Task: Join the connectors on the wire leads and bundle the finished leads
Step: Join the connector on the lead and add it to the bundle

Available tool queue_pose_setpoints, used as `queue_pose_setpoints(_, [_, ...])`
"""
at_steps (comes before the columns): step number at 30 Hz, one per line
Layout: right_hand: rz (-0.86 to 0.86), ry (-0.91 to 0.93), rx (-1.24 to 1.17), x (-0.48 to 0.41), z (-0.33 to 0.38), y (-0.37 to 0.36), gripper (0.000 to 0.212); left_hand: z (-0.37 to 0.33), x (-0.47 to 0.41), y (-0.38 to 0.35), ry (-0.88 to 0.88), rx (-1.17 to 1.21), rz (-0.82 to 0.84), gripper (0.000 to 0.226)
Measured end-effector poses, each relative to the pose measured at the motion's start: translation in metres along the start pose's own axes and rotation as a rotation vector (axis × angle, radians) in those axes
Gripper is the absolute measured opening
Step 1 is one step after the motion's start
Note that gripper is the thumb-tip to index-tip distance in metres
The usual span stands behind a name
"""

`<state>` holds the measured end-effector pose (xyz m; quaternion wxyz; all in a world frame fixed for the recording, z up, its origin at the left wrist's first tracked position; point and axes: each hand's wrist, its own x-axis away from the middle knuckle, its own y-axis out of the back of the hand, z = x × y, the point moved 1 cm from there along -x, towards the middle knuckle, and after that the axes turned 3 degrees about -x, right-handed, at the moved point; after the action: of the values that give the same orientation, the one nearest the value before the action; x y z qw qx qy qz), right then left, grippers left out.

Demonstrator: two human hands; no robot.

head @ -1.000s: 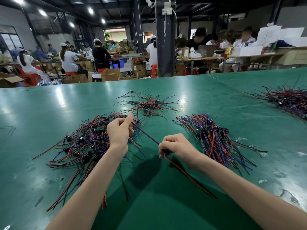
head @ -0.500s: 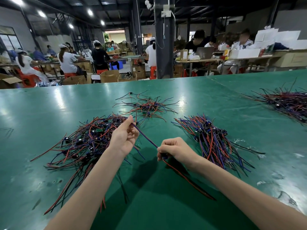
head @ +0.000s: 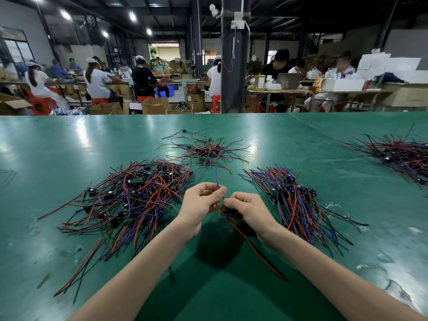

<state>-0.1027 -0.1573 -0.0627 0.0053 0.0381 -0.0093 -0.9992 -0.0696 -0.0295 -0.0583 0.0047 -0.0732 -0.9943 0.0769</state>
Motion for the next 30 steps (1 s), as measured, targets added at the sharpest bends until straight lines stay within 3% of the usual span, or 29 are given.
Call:
queue_pose_setpoints(12, [0.03,-0.012,-0.028,0.001,-0.002,-0.001,0.027,0.0,-0.001,0.003,-0.01,0.077,-0.04,0.016])
queue_pose_setpoints(18, [0.038,-0.012,-0.034,-0.001,-0.004,-0.002,0.03,0.001,-0.001,0.003,0.018,0.126,-0.095,0.051])
queue_pose_setpoints(24, [-0.012,0.022,0.004,-0.005,-0.01,0.0,0.035,0.003,-0.001,0.001,0.076,-0.008,0.045,0.009])
queue_pose_setpoints(30, [-0.007,0.033,0.064,-0.008,-0.015,0.001,0.035,0.004,0.001,0.0,0.049,-0.019,0.06,0.003])
